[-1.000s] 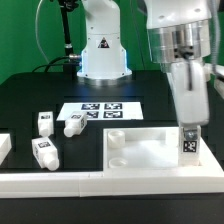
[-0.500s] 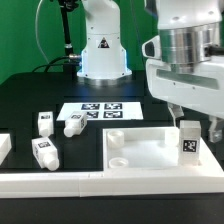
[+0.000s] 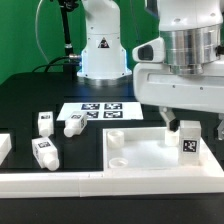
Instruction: Assemble one leg
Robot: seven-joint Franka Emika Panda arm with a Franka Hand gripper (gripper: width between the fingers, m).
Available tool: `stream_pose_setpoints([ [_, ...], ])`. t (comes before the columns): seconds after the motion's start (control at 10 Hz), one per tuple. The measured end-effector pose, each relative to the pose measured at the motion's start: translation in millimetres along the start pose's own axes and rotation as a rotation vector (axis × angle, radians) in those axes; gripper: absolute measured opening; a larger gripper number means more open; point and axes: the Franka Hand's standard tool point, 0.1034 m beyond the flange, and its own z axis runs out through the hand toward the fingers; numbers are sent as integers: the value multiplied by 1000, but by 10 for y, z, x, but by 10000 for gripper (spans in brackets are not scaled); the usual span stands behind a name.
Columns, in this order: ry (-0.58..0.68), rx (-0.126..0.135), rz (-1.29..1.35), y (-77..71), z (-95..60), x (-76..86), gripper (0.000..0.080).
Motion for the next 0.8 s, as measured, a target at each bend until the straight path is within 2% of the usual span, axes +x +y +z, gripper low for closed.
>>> stream_pose_setpoints([
  [0.1,7,-10,-130,20,22,67,649],
  [0.2,31,0,-186,-16,26,82,649],
  [0.4,29,1,-133,-15,31,78,632],
  [0.6,29,3,-18,-19,34,73,281],
  [0.8,28,5,163,-19,33,75,285],
])
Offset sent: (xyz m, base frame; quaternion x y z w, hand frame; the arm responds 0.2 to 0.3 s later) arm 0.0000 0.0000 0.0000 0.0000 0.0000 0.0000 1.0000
